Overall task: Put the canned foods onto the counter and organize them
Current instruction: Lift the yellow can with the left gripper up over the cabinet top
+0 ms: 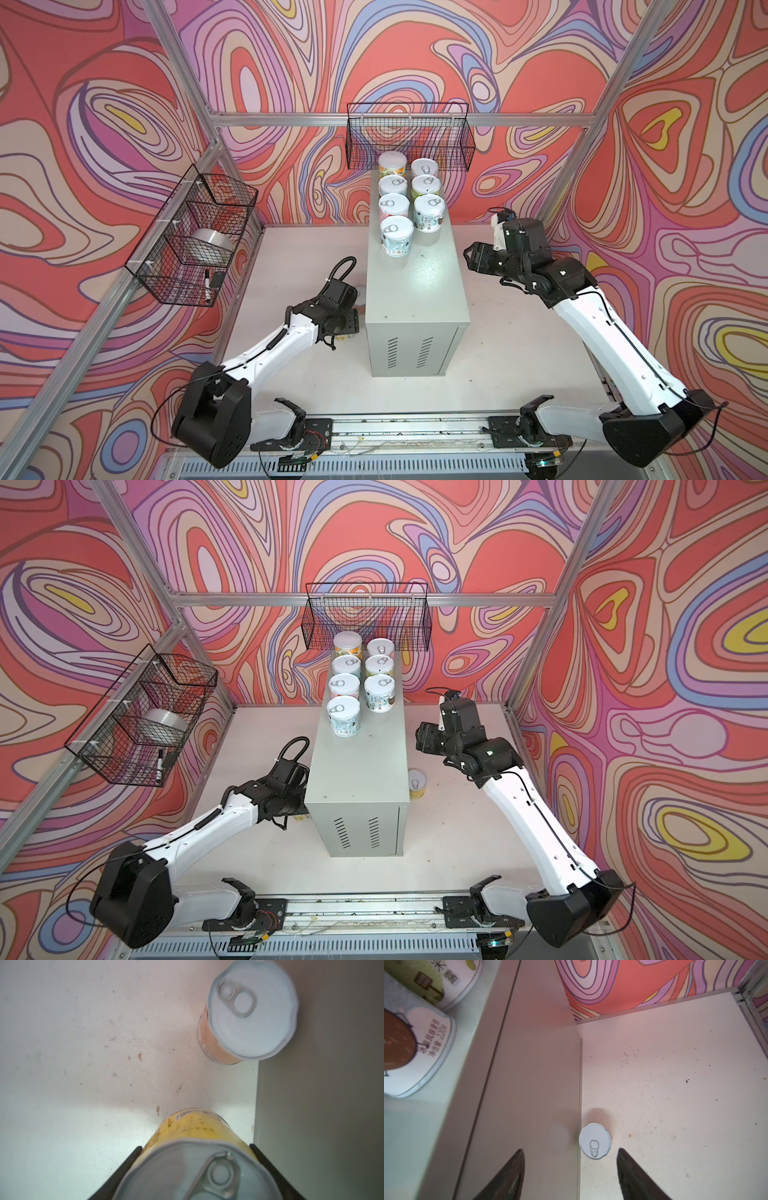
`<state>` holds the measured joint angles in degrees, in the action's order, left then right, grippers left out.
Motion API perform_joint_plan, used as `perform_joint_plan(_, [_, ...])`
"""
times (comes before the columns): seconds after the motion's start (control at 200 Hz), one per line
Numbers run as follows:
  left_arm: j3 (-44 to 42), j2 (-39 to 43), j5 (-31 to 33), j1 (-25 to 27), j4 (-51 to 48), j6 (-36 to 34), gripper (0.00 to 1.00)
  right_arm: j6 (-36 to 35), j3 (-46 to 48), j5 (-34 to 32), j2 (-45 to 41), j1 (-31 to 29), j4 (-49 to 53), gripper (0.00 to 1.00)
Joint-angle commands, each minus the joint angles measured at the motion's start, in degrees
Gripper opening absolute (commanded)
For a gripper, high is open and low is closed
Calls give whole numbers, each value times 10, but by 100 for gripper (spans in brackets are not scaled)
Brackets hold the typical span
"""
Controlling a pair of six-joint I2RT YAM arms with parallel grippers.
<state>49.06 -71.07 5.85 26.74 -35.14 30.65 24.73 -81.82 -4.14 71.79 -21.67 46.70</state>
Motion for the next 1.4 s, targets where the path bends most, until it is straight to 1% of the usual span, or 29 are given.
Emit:
perform_joint_plan(0.0, [64,70,7,1,-106,-23,0,9,14,-18,-33,21,-18,72])
perform_joint_plan(0.055, [99,92,6,1,-149,-35,0,7,16,-17,-40,31,-18,72])
perform_joint_plan(0.15, [195,101,7,1,-241,-60,0,5,12,-13,-44,40,-12,72])
perform_joint_plan(0.225, [270,96,3,2,-302,-78,0,3,9,-11,-42,42,-6,72])
perform_joint_plan(0.371, [419,74,-7,1,-387,-106,0,7,14,-6,-46,44,-9,72])
perform_joint_plan(0.471, [521,53,-25,1,-430,-122,0,7,11,-3,-48,44,-8,72])
perform_joint_plan(0.616, [656,13,-72,2,-473,-141,0,3,-6,-4,-44,45,2,72])
perform_joint_plan(0.756, [774,-31,-99,25,-499,-151,0,1,-23,3,-44,45,6,72])
perform_joint_plan(0.901, [832,-72,-107,75,-493,-159,0,1,-27,15,-48,45,0,72])
perform_joint_plan(1.057, [884,-125,-52,151,-485,-174,0,11,-12,23,-63,45,-15,72])
perform_joint_plan(1.107, [893,-141,-22,178,-476,-178,0,12,-4,23,-69,45,-21,72])
perform_joint_plan(1.147, [896,-152,-11,194,-466,-181,0,11,3,21,-75,45,-25,72])
perform_joint_plan(1.262, [906,-187,-12,225,-438,-186,0,12,23,18,-93,45,-32,72])
perform_joint_plan(1.392, [969,-248,-10,262,-436,-190,0,9,35,17,-108,45,-35,73])
